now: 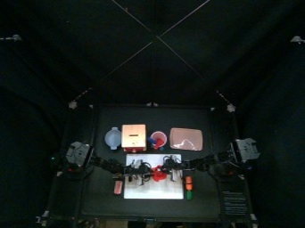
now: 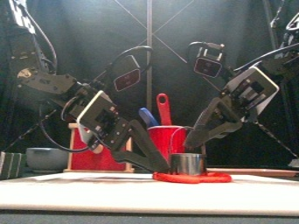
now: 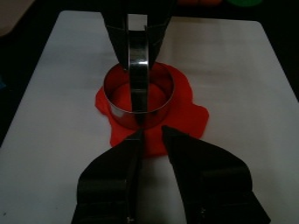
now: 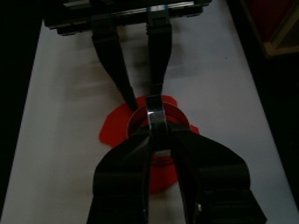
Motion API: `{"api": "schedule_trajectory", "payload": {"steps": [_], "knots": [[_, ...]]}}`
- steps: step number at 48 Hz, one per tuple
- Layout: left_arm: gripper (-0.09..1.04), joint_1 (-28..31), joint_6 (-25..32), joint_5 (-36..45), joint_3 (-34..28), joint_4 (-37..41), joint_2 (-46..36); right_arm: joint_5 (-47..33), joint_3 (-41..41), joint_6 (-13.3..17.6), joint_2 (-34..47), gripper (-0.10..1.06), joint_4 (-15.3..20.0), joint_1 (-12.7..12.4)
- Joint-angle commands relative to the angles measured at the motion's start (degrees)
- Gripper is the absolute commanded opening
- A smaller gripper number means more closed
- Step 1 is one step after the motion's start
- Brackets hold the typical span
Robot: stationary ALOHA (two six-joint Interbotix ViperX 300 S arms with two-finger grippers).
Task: Get the cutter from the drawer then cut the dough then place the extra dough in the bowl
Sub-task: Place the extra dough in the bowl
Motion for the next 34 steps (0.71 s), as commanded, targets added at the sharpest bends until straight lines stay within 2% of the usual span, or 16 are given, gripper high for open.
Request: {"api": "schedule_trajectory", "payload": {"steps": [1, 14, 21, 29, 34], "knots": [[0.67, 0.0, -0.09, 0.26, -0.62, 0.0, -0.88, -0.26, -0.62, 0.18, -3.43, 0.56, 0.0, -0.44], [0.67, 0.0, -0.09, 0.88, -0.62, 0.0, -0.88, 1.23, 1.58, 0.09, -8.53, 0.56, -0.09, -1.93], [0.67, 0.0, -0.09, 0.88, -0.53, 0.0, -0.88, 4.13, 4.75, 0.18, -13.36, 0.56, -0.09, -3.52], [0.69, 0.0, 0.09, 0.97, -0.7, 0.0, -2.11, 8.35, 8.35, 0.35, -16.17, 0.56, -0.09, -6.5], [0.71, 0.0, 0.09, 0.97, -0.53, 0.09, -3.52, 9.14, 8.7, 0.18, -15.73, 0.58, -0.09, -6.77]]}}
